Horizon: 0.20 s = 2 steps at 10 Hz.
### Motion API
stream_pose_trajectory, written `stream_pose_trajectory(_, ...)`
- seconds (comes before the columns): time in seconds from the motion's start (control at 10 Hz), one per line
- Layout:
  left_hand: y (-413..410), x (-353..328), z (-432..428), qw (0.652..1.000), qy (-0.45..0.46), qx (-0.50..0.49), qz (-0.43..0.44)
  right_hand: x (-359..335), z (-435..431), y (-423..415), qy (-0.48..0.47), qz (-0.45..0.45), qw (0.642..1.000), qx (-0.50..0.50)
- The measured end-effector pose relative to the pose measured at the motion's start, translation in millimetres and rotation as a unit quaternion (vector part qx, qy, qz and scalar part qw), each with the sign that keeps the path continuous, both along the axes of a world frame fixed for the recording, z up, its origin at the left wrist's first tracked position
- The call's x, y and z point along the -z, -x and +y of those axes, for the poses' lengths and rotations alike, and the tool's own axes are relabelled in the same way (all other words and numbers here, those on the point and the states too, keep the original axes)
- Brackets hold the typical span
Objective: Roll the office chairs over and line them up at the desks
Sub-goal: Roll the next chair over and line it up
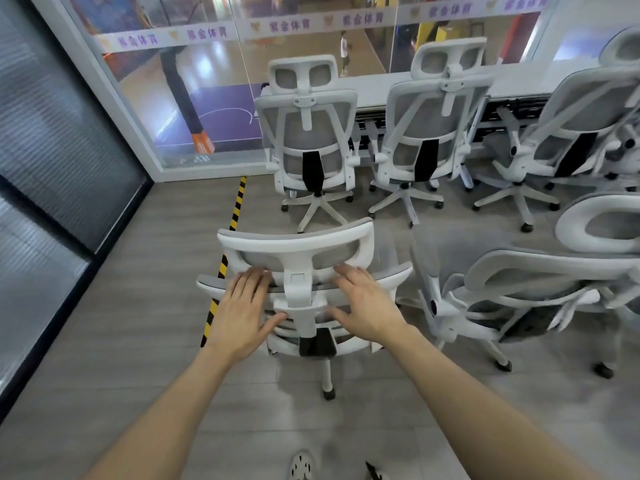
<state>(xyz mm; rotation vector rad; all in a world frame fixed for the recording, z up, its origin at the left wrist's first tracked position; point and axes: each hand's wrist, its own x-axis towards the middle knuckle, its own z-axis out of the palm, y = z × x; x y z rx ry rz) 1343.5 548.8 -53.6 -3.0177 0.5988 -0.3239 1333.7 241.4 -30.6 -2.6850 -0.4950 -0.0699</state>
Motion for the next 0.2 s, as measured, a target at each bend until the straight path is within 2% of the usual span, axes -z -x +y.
stream_pose_trajectory(0.1, 47, 20, -6, 0.995, 0.068, -0.071, 0.017, -3, -25, 30, -0.088, 0.041, 0.995, 0.029)
stream_pose_trajectory(0.2, 143, 76, -7, 0.971, 0.080, -0.171, 0.145, -1, -70, 72, -0.150, 0.045, 0.985, 0.072)
